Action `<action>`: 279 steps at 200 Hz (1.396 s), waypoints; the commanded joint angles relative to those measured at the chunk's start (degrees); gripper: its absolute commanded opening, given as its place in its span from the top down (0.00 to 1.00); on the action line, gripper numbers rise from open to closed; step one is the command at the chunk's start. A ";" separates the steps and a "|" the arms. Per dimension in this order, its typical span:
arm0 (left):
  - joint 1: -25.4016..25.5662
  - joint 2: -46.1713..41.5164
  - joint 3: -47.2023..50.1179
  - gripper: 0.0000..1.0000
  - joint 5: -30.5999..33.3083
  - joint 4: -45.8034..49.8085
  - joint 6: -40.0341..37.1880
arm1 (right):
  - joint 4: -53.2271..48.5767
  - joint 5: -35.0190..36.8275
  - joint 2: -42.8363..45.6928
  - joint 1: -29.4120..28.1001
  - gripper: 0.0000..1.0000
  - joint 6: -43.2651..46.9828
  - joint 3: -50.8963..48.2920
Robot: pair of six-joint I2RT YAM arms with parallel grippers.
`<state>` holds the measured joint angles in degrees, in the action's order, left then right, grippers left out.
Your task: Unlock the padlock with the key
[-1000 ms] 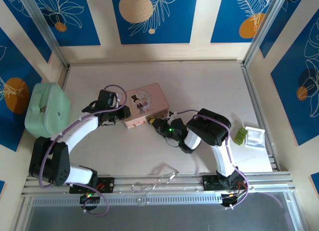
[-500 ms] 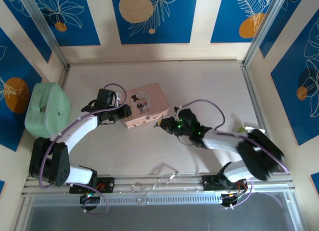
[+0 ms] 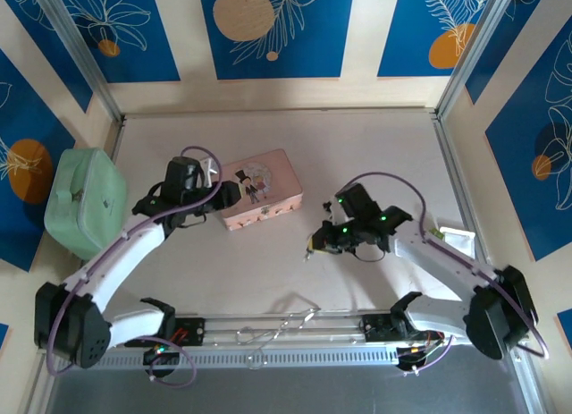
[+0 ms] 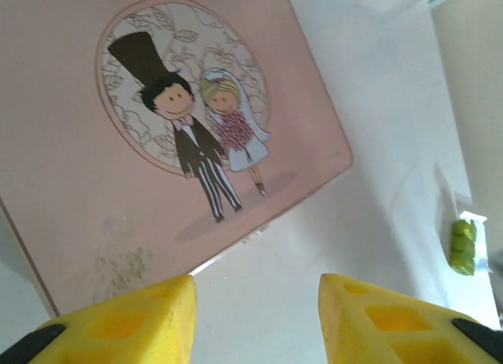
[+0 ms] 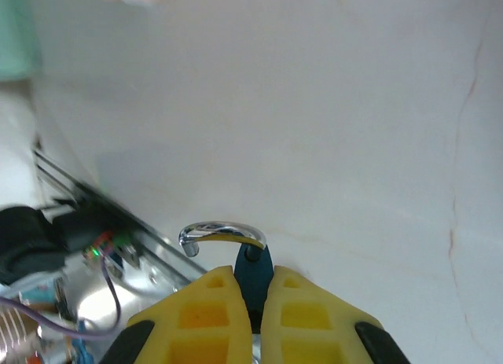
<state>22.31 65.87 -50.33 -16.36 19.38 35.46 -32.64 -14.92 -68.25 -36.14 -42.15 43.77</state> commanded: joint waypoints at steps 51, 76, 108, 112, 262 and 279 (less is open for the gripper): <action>0.50 -12.25 13.37 0.49 -2.92 2.17 3.91 | 10.73 -5.39 -19.21 -9.81 1.00 -2.39 4.30; 0.53 -13.59 16.19 0.49 -3.34 0.11 6.14 | 11.90 -5.67 -24.12 -9.07 0.99 -2.54 6.15; 0.46 -13.40 15.24 0.49 -2.42 1.67 4.98 | 10.85 -2.58 -25.68 -6.62 0.81 -3.59 6.10; 0.47 -13.30 14.90 0.49 -2.19 2.13 4.68 | 11.25 -2.62 -25.41 -6.23 0.78 -3.99 5.67; -0.51 -14.39 -5.76 0.29 17.34 16.11 -6.95 | -13.36 38.90 23.12 -6.75 0.03 4.41 13.45; -0.51 -14.45 -9.38 0.22 27.67 16.08 -10.30 | -11.05 46.21 31.51 -5.67 0.01 3.60 7.27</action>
<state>22.20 51.57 -54.30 -3.97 32.23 32.10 -40.10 16.53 -44.64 -42.72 -39.55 57.76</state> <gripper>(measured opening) 0.740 0.988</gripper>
